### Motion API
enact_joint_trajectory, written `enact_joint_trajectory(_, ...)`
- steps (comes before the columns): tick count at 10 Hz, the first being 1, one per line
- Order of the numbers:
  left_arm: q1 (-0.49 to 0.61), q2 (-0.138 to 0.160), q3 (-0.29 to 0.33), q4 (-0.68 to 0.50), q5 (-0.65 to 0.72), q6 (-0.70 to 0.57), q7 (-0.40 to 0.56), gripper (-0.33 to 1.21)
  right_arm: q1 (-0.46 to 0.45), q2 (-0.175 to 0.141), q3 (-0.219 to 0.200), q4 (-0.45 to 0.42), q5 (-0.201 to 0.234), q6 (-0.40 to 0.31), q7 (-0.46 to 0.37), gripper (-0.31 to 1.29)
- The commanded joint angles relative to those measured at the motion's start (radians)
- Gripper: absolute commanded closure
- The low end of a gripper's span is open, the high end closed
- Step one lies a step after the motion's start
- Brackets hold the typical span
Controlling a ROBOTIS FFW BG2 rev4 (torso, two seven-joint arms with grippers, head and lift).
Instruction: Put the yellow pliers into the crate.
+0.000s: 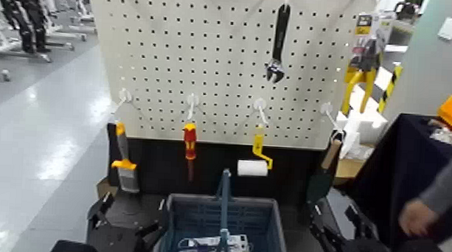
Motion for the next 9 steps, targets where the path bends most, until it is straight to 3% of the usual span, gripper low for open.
enact_joint_trajectory(1, -0.001, 0.0, 0.0, -0.002, 0.0, 0.0, 0.0, 0.11, -0.001, 0.0, -0.001, 0.0, 0.0, -0.002, 0.0, 0.45)
enact_joint_trajectory(3, 0.001, 0.0, 0.001, -0.002, 0.0, 0.0, 0.0, 0.11, 0.007, 0.0, 0.004, 0.002, 0.015, -0.028, -0.031, 0.46)
enact_joint_trajectory(9, 0.004, -0.001, 0.001, -0.009, 0.0, -0.002, 0.0, 0.11, 0.008, 0.003, 0.013, 0.014, 0.003, -0.049, -0.037, 0.46)
